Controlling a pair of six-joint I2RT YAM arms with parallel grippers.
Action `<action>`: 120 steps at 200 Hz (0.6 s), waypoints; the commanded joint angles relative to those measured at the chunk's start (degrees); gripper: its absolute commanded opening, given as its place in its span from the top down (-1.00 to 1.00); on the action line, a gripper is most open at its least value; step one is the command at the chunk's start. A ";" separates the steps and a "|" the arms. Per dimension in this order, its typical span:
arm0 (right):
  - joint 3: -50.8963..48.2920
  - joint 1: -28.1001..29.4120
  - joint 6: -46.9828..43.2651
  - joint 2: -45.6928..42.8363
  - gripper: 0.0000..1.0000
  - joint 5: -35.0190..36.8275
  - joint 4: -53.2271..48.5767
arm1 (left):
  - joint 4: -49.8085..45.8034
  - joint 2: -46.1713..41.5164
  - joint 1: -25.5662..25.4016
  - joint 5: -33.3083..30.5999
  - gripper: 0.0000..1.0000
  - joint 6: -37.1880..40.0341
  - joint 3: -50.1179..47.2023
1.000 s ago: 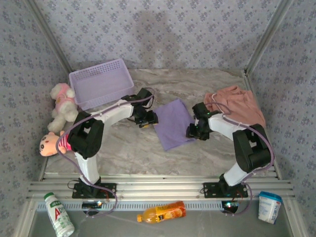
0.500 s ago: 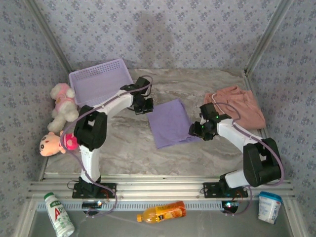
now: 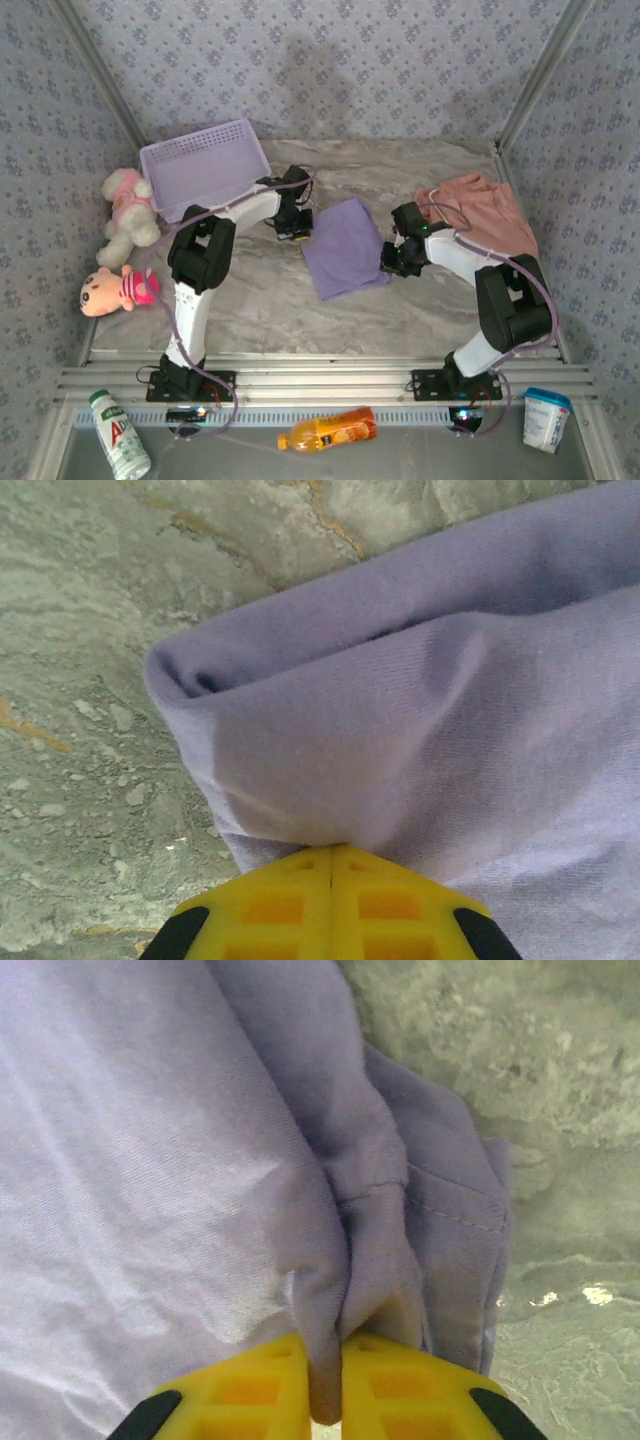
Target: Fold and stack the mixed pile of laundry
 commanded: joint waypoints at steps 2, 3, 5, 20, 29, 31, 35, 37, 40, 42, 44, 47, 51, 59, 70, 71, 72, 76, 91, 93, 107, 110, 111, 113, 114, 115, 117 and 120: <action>1.60 0.04 0.13 -3.97 0.66 1.21 -6.68 | -3.20 1.95 -0.34 -1.21 0.96 0.23 0.85; 1.60 0.02 0.13 -4.05 0.63 1.24 -6.88 | -3.24 1.96 -0.30 -1.25 0.96 0.26 0.89; 1.54 -0.01 0.04 -4.18 0.58 1.26 -7.17 | -3.20 2.03 -0.31 -1.27 0.96 0.25 0.88; 1.54 -0.73 -0.26 -4.57 0.07 1.34 -8.80 | -3.19 2.22 -0.33 -0.97 0.96 0.27 0.76; 1.56 -0.92 -0.56 -4.50 -0.11 1.81 -9.09 | -3.19 2.23 -0.29 -0.87 0.96 0.47 0.76; 1.66 -0.90 -0.63 -4.47 -0.12 1.93 -9.04 | -3.17 2.27 -0.29 -0.91 0.96 0.47 0.82; 1.69 -0.92 -0.73 -4.28 -0.14 2.16 -9.05 | -3.20 2.33 -0.27 -0.85 0.96 0.57 0.84; 1.76 -0.95 -0.77 -4.12 -0.14 2.22 -8.94 | -3.26 2.32 -0.33 -0.80 0.96 0.67 0.84; 1.93 -0.96 -0.79 -4.05 -0.14 2.24 -8.85 | -3.34 2.36 -0.32 -0.84 0.96 0.74 0.93; 2.06 -0.96 -0.82 -3.89 -0.14 2.24 -8.78 | -3.36 2.39 -0.34 -0.80 0.96 0.74 0.93; 2.11 -0.96 -0.90 -3.81 -0.14 2.28 -8.63 | -3.37 2.40 -0.30 -0.76 0.96 0.91 0.98; 2.29 -0.93 -1.03 -3.58 -0.14 2.24 -8.49 | -3.51 2.40 -0.34 -0.82 0.96 0.91 1.01; 2.54 -0.88 -1.21 -3.26 -0.12 2.28 -8.05 | -3.54 2.48 -0.31 -0.83 0.96 1.03 1.11; 3.19 -0.87 -1.67 -2.41 -0.08 3.02 -6.82 | -3.75 2.56 -0.30 -0.74 0.96 1.18 1.15; 4.04 -0.39 -1.87 -0.85 -0.01 3.35 -5.89 | -3.94 2.58 -0.31 -0.70 0.96 1.41 1.11; 4.10 -0.32 -1.88 -0.77 0.00 3.37 -5.87 | -4.00 2.58 -0.28 -0.68 0.96 1.43 1.11; 4.21 -0.25 -1.89 -0.52 0.01 3.37 -5.86 | -4.04 2.58 -0.27 -0.67 0.96 1.43 1.11; 4.43 -0.13 -1.93 0.13 0.05 3.41 -5.54 | -4.00 2.58 -0.28 -0.64 0.96 1.45 1.10; 5.11 -0.08 -2.03 2.65 0.19 3.38 -5.47 | -4.29 2.58 -0.30 -0.51 0.96 1.77 1.23; 5.18 -0.10 -1.99 2.99 0.21 3.34 -5.50 | -4.32 2.58 -0.31 -0.49 0.96 1.72 1.25; 5.65 -0.28 -1.35 5.21 0.23 2.94 -3.82 | -4.64 2.69 -0.30 -0.49 0.96 1.88 1.43; 5.81 -0.33 -1.32 5.65 0.23 2.94 -3.83 | -4.68 2.84 -0.32 -0.51 0.96 2.00 1.50; 5.86 -0.33 -1.34 5.81 0.22 2.94 -3.83 | -4.73 2.84 -0.33 -0.50 0.96 2.03 1.52; 6.03 -0.34 -1.33 6.07 0.22 2.94 -3.90 | -4.76 2.84 -0.32 -0.56 0.96 2.09 1.54; 6.10 -0.34 -1.35 6.20 0.21 2.99 -3.91 | -4.77 2.89 -0.29 -0.57 0.96 2.07 1.54; 6.18 -0.34 -1.31 6.31 0.21 2.96 -3.96 | -4.82 2.91 -0.28 -0.57 0.96 2.06 1.59; 6.29 -0.34 -1.33 6.57 0.21 3.01 -4.00 | -4.83 2.97 -0.26 -0.53 0.96 2.06 1.62; 6.41 -0.39 -1.45 6.79 0.20 3.15 -3.94 | -4.87 3.01 -0.33 -0.56 0.96 2.13 1.71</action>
